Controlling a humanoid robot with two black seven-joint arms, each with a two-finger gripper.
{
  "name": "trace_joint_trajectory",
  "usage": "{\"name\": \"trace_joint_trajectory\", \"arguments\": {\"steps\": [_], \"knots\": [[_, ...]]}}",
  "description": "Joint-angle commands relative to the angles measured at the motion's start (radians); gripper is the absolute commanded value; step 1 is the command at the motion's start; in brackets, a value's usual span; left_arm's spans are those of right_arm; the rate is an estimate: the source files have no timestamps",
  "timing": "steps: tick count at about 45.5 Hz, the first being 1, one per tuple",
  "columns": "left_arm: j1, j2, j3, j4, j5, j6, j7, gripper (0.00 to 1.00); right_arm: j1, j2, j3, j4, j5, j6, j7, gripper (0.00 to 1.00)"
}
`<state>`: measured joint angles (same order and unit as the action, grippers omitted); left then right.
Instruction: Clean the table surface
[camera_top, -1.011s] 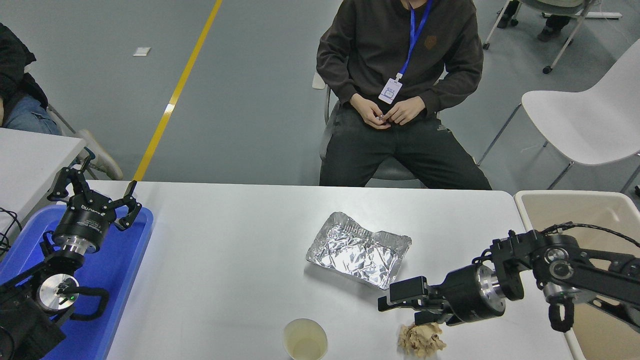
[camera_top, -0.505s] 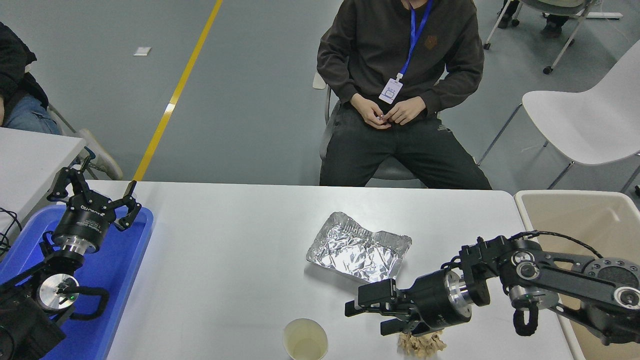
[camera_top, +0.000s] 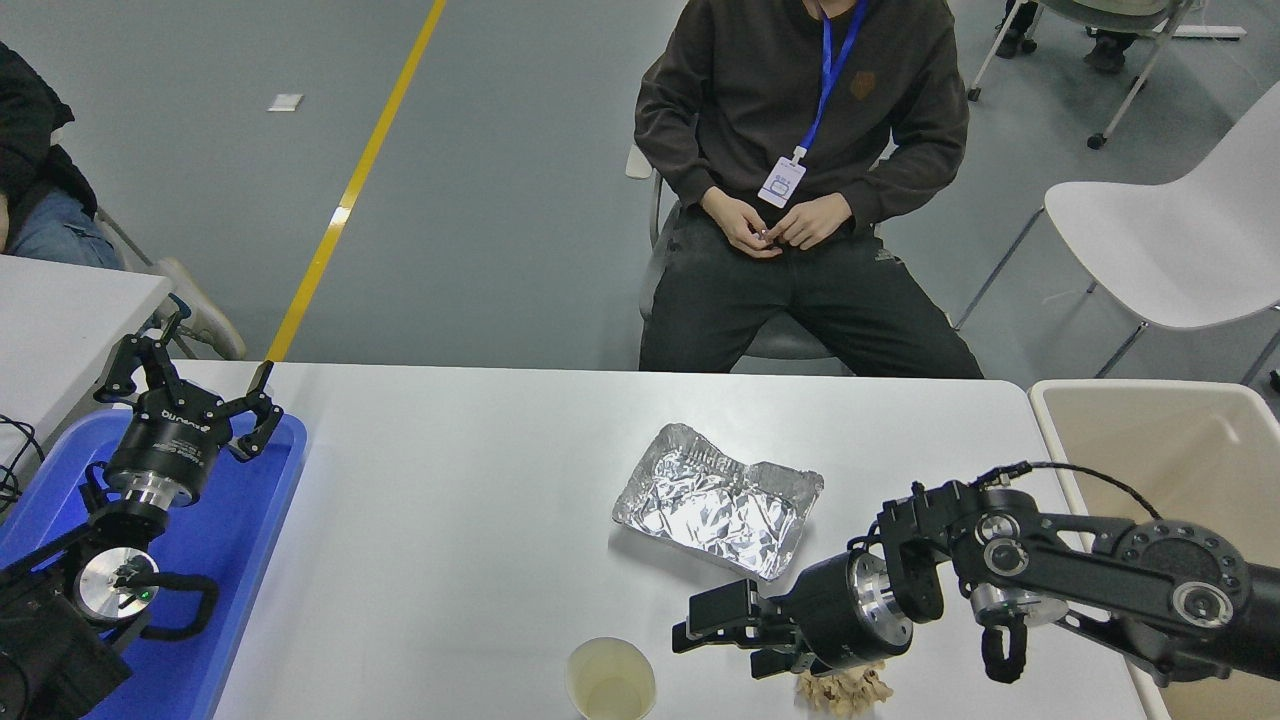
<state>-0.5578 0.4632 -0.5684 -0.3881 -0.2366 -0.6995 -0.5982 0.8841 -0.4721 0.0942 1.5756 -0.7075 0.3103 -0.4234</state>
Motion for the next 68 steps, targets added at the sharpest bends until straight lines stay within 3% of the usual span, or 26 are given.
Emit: {"name": "trace_joint_trajectory", "arguments": {"steps": [1, 12, 26, 53, 57, 68], "knots": [[-0.001, 0.000, -0.001, 0.000, 0.000, 0.000, 0.001, 1.00, 0.007, 0.030, -0.028, 0.000, 0.006, -0.014, -0.035, 1.00], [0.001, 0.000, -0.001, 0.000, 0.000, 0.000, 0.000, 1.00, 0.007, 0.096, -0.008, -0.034, 0.100, -0.062, -0.158, 0.99], [0.001, 0.000, -0.001, 0.000, 0.000, -0.002, 0.001, 1.00, 0.030, 0.148, -0.008, -0.078, 0.140, -0.074, -0.156, 0.97], [0.001, 0.000, -0.001, -0.002, -0.001, -0.002, 0.000, 1.00, -0.019, 0.233, 0.009, -0.115, 0.026, -0.076, -0.147, 0.96], [0.001, 0.000, -0.001, -0.002, 0.000, -0.002, 0.001, 1.00, -0.017, 0.236, 0.012, -0.118, 0.026, -0.076, -0.147, 0.90], [0.001, 0.000, -0.001, -0.002, 0.000, -0.002, 0.001, 1.00, -0.030, 0.248, 0.010, -0.143, 0.019, -0.080, -0.146, 0.88]]}}
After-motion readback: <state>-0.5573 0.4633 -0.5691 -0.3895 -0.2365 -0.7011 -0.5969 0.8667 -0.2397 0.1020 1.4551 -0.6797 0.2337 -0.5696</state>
